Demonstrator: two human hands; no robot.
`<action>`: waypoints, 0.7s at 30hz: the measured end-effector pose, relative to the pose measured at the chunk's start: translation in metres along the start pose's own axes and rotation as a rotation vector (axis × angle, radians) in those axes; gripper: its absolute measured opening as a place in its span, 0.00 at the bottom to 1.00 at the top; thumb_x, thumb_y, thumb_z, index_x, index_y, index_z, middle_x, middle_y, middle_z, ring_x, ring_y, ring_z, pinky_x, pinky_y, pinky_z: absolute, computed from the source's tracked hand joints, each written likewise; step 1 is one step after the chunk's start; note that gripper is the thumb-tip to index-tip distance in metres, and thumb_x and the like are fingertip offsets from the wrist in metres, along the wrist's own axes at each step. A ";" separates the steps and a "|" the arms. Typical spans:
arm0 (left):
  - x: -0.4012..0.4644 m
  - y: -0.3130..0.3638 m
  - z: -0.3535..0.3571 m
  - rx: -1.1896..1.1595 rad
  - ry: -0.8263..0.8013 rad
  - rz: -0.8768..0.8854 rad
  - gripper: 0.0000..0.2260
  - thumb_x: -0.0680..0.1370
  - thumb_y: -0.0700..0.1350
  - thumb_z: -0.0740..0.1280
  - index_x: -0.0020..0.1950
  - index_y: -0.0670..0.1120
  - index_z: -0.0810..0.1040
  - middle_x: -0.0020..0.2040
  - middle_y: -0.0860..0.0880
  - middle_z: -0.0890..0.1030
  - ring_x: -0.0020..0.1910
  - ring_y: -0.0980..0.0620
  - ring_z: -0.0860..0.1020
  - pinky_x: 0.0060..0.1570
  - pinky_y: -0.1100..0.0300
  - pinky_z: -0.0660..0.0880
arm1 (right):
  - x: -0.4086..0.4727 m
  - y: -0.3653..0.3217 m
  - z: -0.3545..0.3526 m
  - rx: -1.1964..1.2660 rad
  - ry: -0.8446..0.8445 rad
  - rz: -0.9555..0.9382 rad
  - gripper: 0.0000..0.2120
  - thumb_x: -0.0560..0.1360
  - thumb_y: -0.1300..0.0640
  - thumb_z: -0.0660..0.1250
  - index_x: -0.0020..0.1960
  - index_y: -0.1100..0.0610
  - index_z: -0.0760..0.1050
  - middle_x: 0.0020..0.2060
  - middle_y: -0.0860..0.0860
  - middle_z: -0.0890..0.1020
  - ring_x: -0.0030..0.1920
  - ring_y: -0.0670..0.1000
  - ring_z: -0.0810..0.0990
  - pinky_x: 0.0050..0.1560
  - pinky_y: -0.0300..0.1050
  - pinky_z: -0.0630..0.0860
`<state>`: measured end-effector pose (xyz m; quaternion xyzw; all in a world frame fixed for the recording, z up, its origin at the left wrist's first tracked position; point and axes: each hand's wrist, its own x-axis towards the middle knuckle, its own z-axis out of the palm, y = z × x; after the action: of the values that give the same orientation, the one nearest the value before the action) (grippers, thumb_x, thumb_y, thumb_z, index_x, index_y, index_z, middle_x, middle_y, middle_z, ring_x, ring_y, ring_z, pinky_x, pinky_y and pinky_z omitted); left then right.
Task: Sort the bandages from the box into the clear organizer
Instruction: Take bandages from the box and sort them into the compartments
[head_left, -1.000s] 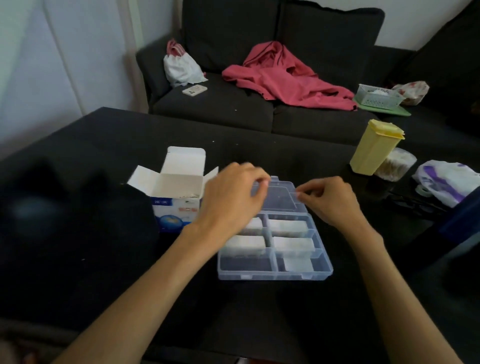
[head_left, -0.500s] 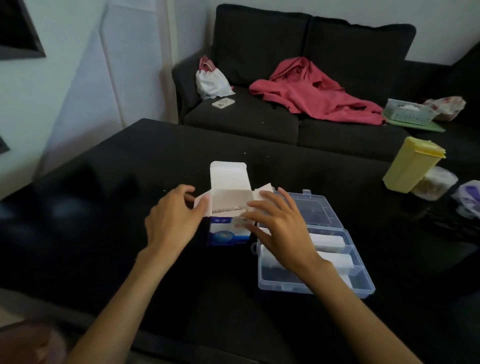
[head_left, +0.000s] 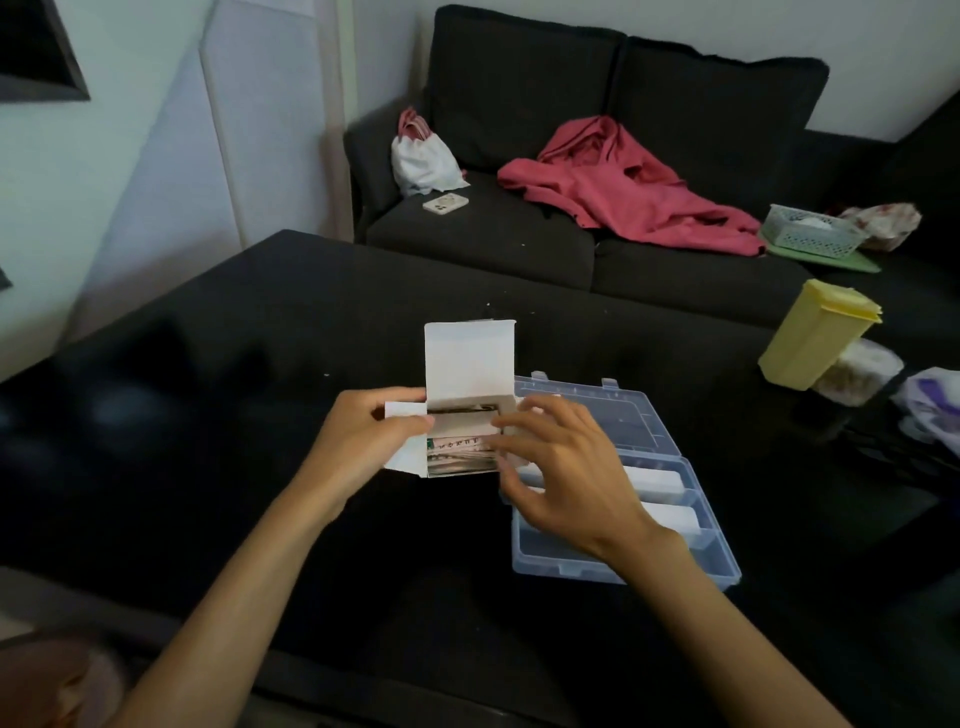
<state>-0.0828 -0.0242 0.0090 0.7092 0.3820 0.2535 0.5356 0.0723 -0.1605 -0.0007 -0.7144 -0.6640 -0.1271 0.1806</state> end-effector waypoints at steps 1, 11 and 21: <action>-0.001 0.000 0.002 0.044 0.040 0.037 0.10 0.74 0.44 0.70 0.55 0.52 0.82 0.47 0.59 0.81 0.47 0.61 0.77 0.45 0.63 0.74 | 0.004 -0.003 -0.003 -0.018 0.003 -0.017 0.12 0.75 0.50 0.64 0.54 0.51 0.82 0.53 0.48 0.82 0.58 0.51 0.77 0.55 0.45 0.74; -0.005 0.004 0.015 0.316 0.280 0.150 0.11 0.75 0.53 0.69 0.54 0.51 0.83 0.52 0.52 0.83 0.54 0.52 0.79 0.41 0.65 0.68 | 0.070 -0.027 -0.008 -0.297 -0.458 0.046 0.15 0.78 0.54 0.62 0.63 0.58 0.72 0.57 0.55 0.78 0.56 0.54 0.78 0.58 0.45 0.72; 0.004 0.001 0.013 0.345 0.308 0.175 0.09 0.75 0.52 0.69 0.52 0.52 0.84 0.49 0.53 0.84 0.51 0.52 0.80 0.45 0.60 0.73 | 0.078 -0.021 -0.004 -0.365 -0.434 -0.047 0.12 0.78 0.55 0.62 0.60 0.57 0.73 0.53 0.55 0.79 0.52 0.55 0.79 0.51 0.45 0.72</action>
<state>-0.0698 -0.0281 0.0056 0.7735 0.4339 0.3351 0.3179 0.0586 -0.0905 0.0377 -0.7300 -0.6697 -0.0926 -0.1003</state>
